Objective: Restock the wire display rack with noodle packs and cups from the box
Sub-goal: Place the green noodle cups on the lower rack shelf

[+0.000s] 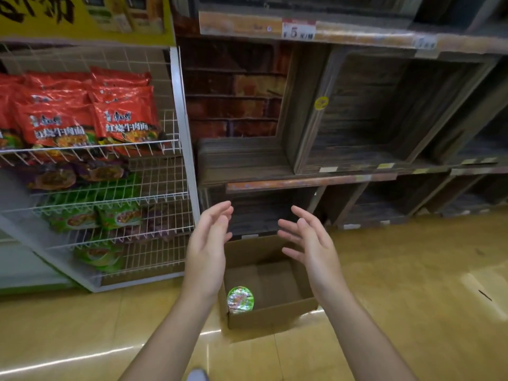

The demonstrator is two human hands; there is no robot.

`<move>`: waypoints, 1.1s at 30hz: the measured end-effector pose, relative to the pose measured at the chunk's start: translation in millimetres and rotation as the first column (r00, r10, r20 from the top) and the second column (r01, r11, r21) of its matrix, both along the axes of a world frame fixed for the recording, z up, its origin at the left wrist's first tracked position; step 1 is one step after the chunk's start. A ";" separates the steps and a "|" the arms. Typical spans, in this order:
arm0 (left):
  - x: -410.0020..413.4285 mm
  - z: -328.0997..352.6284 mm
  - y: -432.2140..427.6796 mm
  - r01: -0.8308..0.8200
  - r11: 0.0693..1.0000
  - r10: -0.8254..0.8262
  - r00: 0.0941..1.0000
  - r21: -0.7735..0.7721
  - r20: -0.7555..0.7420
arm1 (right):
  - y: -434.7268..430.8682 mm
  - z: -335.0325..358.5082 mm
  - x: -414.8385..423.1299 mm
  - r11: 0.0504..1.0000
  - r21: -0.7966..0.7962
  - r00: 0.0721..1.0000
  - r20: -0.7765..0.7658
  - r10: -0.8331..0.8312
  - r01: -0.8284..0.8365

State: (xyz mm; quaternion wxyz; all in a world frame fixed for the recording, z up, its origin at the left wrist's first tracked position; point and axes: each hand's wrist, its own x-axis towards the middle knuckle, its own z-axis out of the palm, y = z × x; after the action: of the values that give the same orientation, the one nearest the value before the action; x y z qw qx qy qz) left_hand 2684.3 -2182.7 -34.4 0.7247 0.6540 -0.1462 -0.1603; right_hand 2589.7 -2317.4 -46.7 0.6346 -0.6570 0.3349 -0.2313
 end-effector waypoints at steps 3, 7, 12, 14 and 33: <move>30.8 -35.5 -23.3 -0.012 1.000 0.013 0.999 0.004 -0.052 | -16.7 -39.7 32.6 1.000 0.016 1.000 -0.005 -0.018 0.018; 67.7 -81.6 -49.2 0.041 0.999 -0.038 0.993 0.028 -0.112 | -31.0 -92.5 70.7 0.996 0.063 0.998 -0.023 -0.062 0.064; 117.7 -169.7 -82.7 0.090 0.994 -0.078 0.982 0.066 -0.172 | -53.9 -188.3 113.6 0.996 0.064 0.994 -0.094 -0.057 0.063; 126.6 -208.0 -91.6 0.108 0.988 -0.087 0.981 0.113 -0.172 | -64.1 -225.6 121.1 0.995 0.087 0.993 -0.109 -0.044 0.053; 178.9 -660.7 -166.7 0.351 0.439 -0.498 0.861 0.827 -0.101 | -155.9 -751.6 174.0 0.342 0.146 0.039 -0.875 0.482 -0.928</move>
State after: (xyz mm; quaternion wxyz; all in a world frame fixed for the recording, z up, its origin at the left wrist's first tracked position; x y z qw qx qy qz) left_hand 2863.2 -2349.4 -695.1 0.2555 0.8661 -0.2704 -0.3340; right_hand 2763.7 -2473.3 -798.3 0.2374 -0.8804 0.1205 0.3925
